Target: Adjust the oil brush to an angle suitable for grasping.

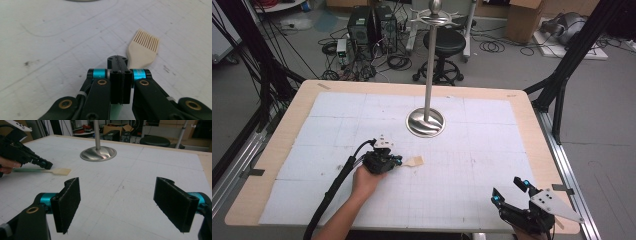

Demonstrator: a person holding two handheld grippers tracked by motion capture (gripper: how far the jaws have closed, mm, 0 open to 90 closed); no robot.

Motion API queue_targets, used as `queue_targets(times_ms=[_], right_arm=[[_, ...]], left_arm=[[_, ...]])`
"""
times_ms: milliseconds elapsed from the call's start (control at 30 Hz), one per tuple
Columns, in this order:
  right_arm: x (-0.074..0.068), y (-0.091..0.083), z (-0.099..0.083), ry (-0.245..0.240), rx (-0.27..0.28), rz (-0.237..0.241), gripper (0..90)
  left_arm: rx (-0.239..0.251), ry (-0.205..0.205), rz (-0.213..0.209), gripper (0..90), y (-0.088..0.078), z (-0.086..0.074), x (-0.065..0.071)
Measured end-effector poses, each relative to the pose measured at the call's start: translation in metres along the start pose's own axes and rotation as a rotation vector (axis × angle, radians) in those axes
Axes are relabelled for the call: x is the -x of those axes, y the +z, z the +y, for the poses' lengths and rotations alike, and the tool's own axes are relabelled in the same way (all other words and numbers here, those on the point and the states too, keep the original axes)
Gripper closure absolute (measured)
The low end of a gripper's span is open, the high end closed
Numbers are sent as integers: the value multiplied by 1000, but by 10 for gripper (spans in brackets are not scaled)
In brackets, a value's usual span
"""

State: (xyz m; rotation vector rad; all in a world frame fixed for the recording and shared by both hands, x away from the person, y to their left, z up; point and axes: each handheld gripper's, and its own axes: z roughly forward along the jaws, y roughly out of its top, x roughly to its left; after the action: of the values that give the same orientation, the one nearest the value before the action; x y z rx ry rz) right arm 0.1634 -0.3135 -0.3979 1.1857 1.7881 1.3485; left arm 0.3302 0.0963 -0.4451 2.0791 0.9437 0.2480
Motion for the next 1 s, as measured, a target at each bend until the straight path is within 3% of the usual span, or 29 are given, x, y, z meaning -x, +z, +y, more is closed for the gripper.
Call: queue_targets(times_ms=[133, 700, 833, 1000], right_arm=[[0, -1, 0, 5, 0, -1, 205], [0, 0, 0, 10, -1, 1, 205], [1, 1, -1, 7, -3, 1, 205], [1, 0, -1, 13, -3, -1, 205]], left_arm=[[-13, 39, -26, 892, 0, -1, 11], [-50, 138, -121, 894, -4, -10, 58], [-40, 144, -162, 892, -8, -13, 65], [6, 127, -151, 875, -23, -18, 64]])
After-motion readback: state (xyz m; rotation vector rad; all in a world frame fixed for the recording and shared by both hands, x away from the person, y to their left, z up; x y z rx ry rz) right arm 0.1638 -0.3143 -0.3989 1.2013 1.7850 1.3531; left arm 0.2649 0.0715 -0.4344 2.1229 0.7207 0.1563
